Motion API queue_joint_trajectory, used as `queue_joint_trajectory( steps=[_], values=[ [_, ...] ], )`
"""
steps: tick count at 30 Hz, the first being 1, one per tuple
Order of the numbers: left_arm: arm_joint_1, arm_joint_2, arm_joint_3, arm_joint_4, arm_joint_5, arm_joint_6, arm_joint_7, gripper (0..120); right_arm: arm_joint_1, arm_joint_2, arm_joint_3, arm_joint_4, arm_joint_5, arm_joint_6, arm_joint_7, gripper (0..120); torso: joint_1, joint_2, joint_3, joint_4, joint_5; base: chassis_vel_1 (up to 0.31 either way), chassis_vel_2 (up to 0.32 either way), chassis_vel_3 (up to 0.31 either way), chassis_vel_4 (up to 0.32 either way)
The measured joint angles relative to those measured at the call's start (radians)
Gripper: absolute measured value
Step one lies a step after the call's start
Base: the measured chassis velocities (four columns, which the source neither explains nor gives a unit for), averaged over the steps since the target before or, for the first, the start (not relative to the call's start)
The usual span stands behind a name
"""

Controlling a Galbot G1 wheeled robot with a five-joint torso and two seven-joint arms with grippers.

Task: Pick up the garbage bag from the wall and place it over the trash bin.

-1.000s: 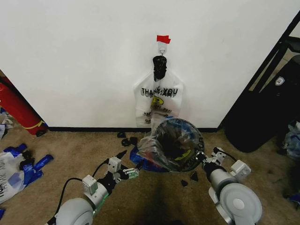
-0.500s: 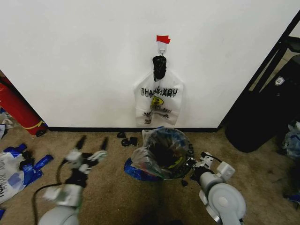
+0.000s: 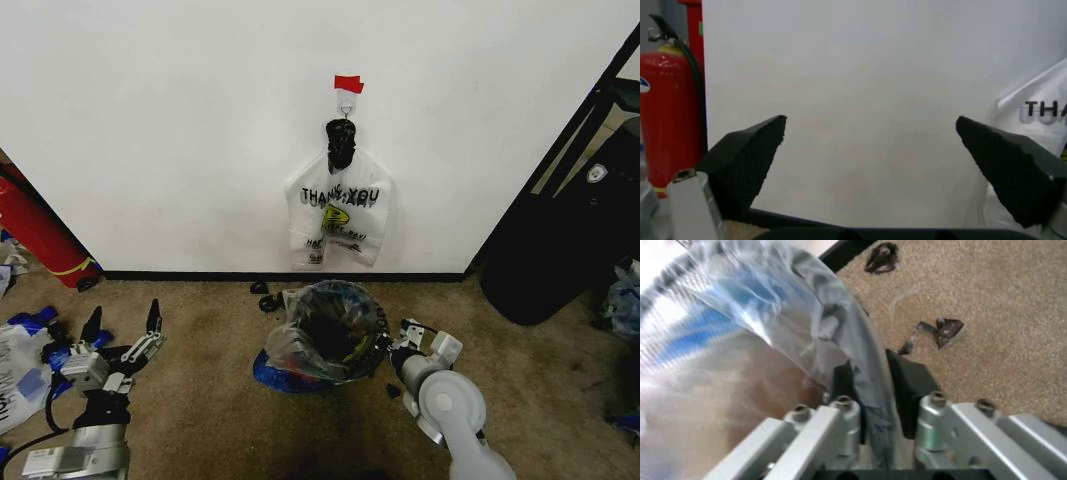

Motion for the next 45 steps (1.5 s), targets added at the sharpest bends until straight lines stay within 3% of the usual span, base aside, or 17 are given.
queue_joint_trajectory(
  steps=[10, 16, 18, 21, 29, 31, 32, 33, 36, 37, 39, 40, 43, 45],
  values=[
    [-0.012, -0.014, 0.002, -0.003, -0.01, 0.02, -0.001, 100, -0.013, 0.0, 0.005, 0.008, -0.008, 0.0, -0.024, 58, 0.0, 0.0, 0.0, 0.0001, 0.0, 0.0, 0.0, 0.0, 0.0],
    [-0.017, -0.011, 0.011, 0.003, -0.01, 0.021, 0.0, 100, -0.029, 0.0, 0.013, 0.023, -0.018, 0.002, -0.046, 73, 0.0, 0.0, 0.0, 0.0001, 0.0, 0.0, 0.0, 0.0, 0.0],
    [-0.021, -0.012, 0.021, 0.008, -0.009, 0.021, 0.0, 100, -0.039, -0.004, 0.02, 0.032, -0.022, 0.003, -0.081, 86, 0.0, 0.0, 0.0, 0.0, 0.0, 0.0, 0.0, 0.0, 0.0],
    [-0.023, -0.013, 0.026, 0.009, -0.008, 0.021, 0.001, 100, -0.041, -0.006, 0.024, 0.034, -0.025, 0.009, -0.106, 95, 0.0, 0.0, 0.0, 0.0001, 0.0, 0.0, 0.0, 0.0, 0.0],
    [-0.024, -0.011, 0.021, 0.007, -0.007, 0.022, 0.004, 100, -0.044, -0.012, 0.025, 0.019, -0.081, 0.038, -0.193, 100, 0.0, 0.0, 0.0, 0.0002, 0.0, 0.0, 0.0, 0.0, 0.0],
    [-0.025, -0.01, 0.018, 0.006, -0.008, 0.025, 0.004, 100, -0.056, -0.012, 0.017, 0.02, -0.178, 0.094, -0.255, 100, 0.0, 0.0, 0.0, 0.0003, 0.0001, 0.0, 0.0, 0.0, 0.0],
    [-0.027, -0.009, 0.017, 0.006, -0.009, 0.028, 0.004, 100, -0.072, -0.01, 0.01, 0.027, -0.307, 0.178, -0.304, 100, 0.0, 0.0, 0.0, 0.0004, 0.0001, 0.0, 0.0, 0.0, 0.0],
    [-0.027, -0.009, 0.017, 0.006, -0.009, 0.028, 0.004, 100, -0.072, -0.01, 0.01, 0.027, -0.307, 0.178, -0.304, 100, 0.0, 0.0, 0.0, 0.0004, 0.0001, 0.0, 0.0, 0.0, 0.0],
    [-0.034, -0.008, 0.031, 0.007, -0.008, 0.035, 0.003, 100, -0.125, -0.001, 0.02, 0.06, -0.577, 0.387, -0.366, 100, 0.0, 0.0, 0.0, 0.0004, 0.0002, 0.0, 0.0, 0.0, 0.0],
    [-0.034, -0.008, 0.031, 0.007, -0.008, 0.035, 0.003, 100, -0.125, -0.001, 0.02, 0.06, -0.577, 0.387, -0.366, 100, 0.0, 0.0, 0.0, 0.0004, 0.0002, 0.0, 0.0, 0.0, 0.0],
    [-0.044, -0.01, 0.054, 0.008, -0.001, 0.042, 0.001, 100, -0.184, -0.001, 0.052, 0.089, -0.76, 0.567, -0.396, 100, 0.0, 0.0, 0.0, 0.0001, 0.0, 0.0, 0.0, 0.0, 0.0],
    [-0.056, -0.016, 0.084, 0.007, 0.017, 0.05, -0.004, 100, -0.263, -0.002, 0.101, 0.134, -0.897, 0.73, -0.419, 100, 0.0, 0.0, 0.0, 0.0, 0.0001, 0.0, 0.0, 0.0, 0.0],
    [-0.069, -0.022, 0.106, 0.007, 0.036, 0.055, -0.01, 100, -0.336, 0.001, 0.138, 0.175, -0.943, 0.809, -0.429, 100, 0.0, 0.0, 0.0, 0.0003, 0.0, 0.0, 0.0, 0.0, 0.0],
    [-0.089, -0.03, 0.139, 0.003, 0.079, 0.065, -0.009, 100, -0.477, 0.025, 0.191, 0.236, -0.954, 0.909, -0.452, 100, 0.0, 0.0, 0.0, -0.0006, -0.0002, 0.0, 0.0, 0.0, 0.0]
  ],
)
